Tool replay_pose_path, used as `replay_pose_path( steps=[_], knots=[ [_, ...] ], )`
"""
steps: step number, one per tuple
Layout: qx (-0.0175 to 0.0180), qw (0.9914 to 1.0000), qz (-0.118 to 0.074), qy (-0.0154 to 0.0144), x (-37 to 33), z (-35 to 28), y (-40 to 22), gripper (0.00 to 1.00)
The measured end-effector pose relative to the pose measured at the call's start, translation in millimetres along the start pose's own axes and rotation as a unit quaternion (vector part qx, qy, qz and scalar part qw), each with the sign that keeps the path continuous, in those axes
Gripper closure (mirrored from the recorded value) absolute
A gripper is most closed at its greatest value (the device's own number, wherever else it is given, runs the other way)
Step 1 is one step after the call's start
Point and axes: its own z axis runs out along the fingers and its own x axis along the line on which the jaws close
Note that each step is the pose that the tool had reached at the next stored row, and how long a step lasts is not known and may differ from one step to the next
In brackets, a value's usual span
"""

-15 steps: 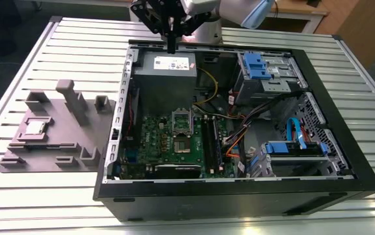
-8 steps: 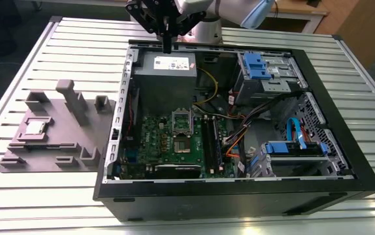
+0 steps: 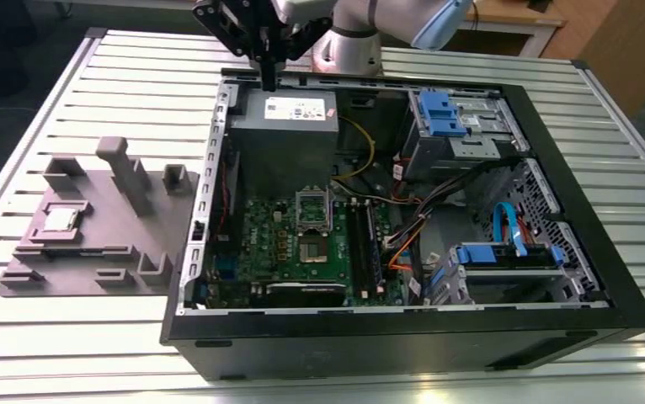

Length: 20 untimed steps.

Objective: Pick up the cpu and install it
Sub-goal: 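Reach for the cpu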

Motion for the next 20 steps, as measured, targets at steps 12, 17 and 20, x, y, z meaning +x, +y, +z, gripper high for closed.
replay_pose_path(
  steps=[12, 17, 20],
  knots=[
    [-0.0001, 1.0, 0.0, 0.0, 43.6, -0.5, -3.3, 0.9],
    [0.0, 1.0, 0.0, 0.0, 60.6, -0.8, -4.7, 0.9],
    [0.0, 1.0, 0.0, 0.0, 70.2, -0.9, -5.5, 0.9]
  ],
)
